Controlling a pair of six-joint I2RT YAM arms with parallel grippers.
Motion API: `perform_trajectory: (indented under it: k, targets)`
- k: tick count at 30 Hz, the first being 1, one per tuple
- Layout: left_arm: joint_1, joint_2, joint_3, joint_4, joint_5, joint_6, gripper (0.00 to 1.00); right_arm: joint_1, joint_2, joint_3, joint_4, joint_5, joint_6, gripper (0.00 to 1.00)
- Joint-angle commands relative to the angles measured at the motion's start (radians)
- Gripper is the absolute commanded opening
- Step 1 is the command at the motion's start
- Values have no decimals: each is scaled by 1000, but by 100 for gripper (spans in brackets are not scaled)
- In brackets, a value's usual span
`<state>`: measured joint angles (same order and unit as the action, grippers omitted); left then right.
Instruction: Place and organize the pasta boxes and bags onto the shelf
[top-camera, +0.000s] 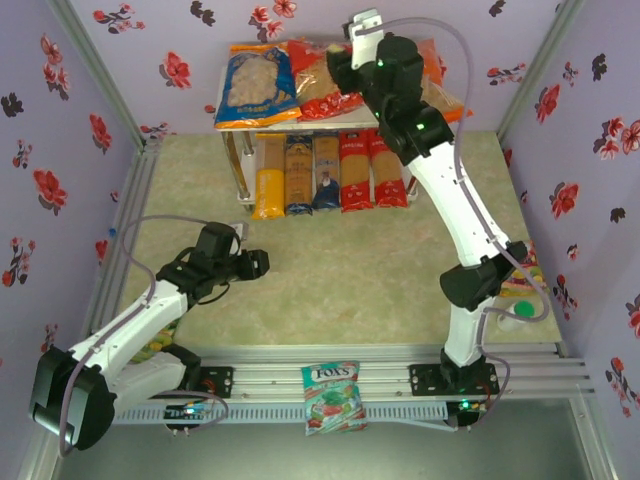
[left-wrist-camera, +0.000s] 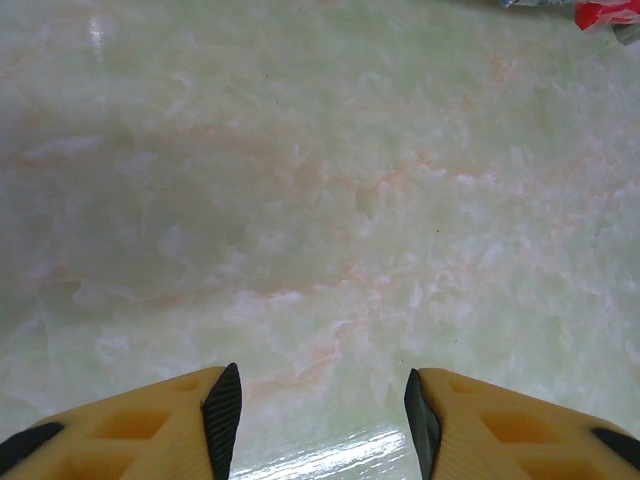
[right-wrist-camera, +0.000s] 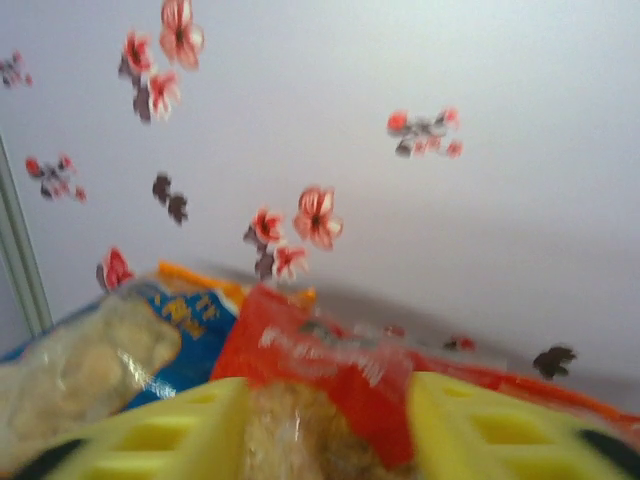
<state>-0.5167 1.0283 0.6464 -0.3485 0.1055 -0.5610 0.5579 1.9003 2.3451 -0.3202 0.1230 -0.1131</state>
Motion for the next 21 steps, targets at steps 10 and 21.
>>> perform_trajectory:
  k: [10,21]
  targets:
    - [7,-20,19,2,-4,18,49,-36,281,293,93,-48,38,9]
    - [11,-11,30,-5,-6,27,49,-64,359,298,-76,-51,71,8]
